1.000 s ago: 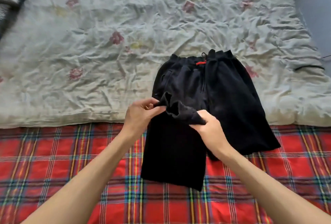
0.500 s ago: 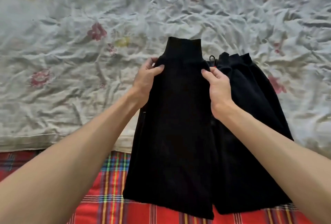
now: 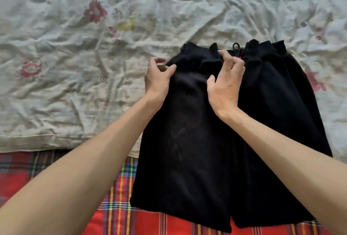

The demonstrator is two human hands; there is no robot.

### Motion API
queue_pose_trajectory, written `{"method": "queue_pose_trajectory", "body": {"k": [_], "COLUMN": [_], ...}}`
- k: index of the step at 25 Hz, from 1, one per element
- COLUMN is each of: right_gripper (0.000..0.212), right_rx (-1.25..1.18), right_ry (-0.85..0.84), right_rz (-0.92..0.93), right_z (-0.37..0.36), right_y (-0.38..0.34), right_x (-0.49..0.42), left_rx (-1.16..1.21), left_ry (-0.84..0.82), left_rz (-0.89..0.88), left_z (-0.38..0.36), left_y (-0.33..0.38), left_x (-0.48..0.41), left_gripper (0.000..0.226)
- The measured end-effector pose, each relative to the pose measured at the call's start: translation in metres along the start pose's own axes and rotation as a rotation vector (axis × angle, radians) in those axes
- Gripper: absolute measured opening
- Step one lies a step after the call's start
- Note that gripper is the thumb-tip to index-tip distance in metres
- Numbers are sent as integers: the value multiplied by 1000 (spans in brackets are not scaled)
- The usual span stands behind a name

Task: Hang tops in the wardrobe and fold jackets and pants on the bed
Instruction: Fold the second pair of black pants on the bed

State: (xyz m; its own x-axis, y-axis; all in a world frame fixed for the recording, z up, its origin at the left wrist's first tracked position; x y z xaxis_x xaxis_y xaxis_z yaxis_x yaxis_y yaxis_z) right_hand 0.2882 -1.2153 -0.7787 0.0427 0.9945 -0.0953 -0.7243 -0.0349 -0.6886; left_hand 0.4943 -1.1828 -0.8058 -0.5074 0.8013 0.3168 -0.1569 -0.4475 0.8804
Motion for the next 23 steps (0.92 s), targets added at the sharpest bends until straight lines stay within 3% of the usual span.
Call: {"method": "queue_pose_trajectory", "body": {"k": [2,4,6,9,12,15,17,18,23], "right_gripper": [54,53,61,67,67,58,49,48,55], "right_rx": [291,450,598,714,752,723,722,720,829], "right_ry": [-24,-230,-440,-552,-618,-478,-364,-398,-520], "right_rz": [414,616,550,475,448,492,606,594,328], "right_z": [-14,-45,-77,-99,-105,-92,-89,-94,-125], "right_y": [-33,-46,-30,-7,-10,-47,-75,-84,-96], "right_x": [20,34,33,28,29,26,33,36,32], "left_rx": [-140,-200,-236,-344,-314,-358,-352,-348,-138], "left_ry": [26,-57,-248,-487,-261,-122,-157,-181,-338], "left_rz": [-25,49,191,269,257,213,254,289,416], "left_z": [25,52,75,102,132,139,134,133,135], "left_y": [-10,-48,-97,-147,-159,-155,-159,-164,-183], "left_x": [40,95,156,230,243,233,231,230,227], "left_gripper": [30,28,25,17,4,14,24,29,34]}}
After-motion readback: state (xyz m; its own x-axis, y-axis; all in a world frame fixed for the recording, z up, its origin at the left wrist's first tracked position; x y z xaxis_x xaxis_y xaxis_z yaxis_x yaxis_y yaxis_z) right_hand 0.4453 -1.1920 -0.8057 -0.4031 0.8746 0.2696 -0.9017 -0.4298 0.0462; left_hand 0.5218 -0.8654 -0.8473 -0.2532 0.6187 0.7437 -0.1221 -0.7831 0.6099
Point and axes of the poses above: each hand's wrist, its own x-axis away from the middle knuckle, its own z-axis out of the back of the hand, y = z × x, the point moved 7 cm from there along -x, towards the middle knuckle, and after that the axes turned 2 degrees about -z, right-handed, at the moved point
